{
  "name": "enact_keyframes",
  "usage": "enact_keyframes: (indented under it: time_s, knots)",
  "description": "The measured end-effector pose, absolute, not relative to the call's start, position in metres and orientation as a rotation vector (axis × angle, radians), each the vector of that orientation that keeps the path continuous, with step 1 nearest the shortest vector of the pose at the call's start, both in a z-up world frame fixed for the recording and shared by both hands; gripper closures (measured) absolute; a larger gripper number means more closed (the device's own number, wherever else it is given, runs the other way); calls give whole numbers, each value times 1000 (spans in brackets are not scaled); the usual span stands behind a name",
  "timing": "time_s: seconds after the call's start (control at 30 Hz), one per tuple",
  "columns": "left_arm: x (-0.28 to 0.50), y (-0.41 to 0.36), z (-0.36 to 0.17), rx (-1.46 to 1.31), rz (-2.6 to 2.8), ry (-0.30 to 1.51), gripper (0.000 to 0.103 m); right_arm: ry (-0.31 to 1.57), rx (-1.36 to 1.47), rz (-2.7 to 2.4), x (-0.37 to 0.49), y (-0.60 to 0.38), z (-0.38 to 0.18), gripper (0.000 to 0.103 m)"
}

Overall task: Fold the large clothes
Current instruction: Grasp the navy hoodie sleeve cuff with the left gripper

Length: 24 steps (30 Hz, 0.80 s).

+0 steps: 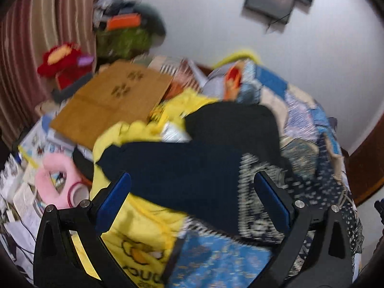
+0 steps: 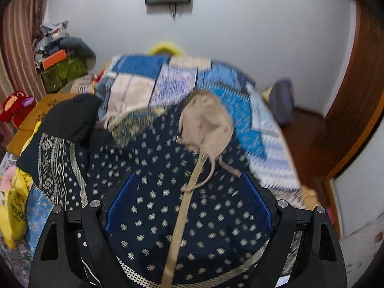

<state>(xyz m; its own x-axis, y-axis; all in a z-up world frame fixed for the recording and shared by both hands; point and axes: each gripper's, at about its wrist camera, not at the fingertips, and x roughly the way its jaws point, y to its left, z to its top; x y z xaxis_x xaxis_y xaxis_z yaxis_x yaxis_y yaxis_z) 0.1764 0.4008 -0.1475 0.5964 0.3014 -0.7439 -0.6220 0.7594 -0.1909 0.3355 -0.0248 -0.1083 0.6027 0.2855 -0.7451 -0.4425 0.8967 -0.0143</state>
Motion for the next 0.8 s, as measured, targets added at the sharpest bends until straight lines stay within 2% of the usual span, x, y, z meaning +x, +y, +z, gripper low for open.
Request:
enact_keyframes:
  time_s: [0.23, 0.33, 0.47, 0.6, 0.67, 0.77, 0.8]
  knots:
    - [173, 450, -226, -791, 452, 835, 1, 964, -169, 421, 351, -24, -147, 18]
    - [173, 460, -246, -904, 409, 822, 8, 984, -171, 418, 354, -24, -155, 18]
    - [178, 473, -267, -1010, 399, 815, 9, 993, -172, 408, 361, -21, -162, 18]
    - [184, 480, -270, -1003, 429, 797, 12, 1008, -163, 402, 364, -22, -167, 18]
    - [188, 482, -269, -982, 466, 804, 20, 1015, -159, 401, 364, -22, -169, 18]
    - [193, 484, -265, -921, 527, 822, 46, 1016, -156, 399, 363, -23, -169, 18]
    - [194, 483, -262, -895, 551, 831, 60, 1014, -154, 398, 362, -23, -168, 18]
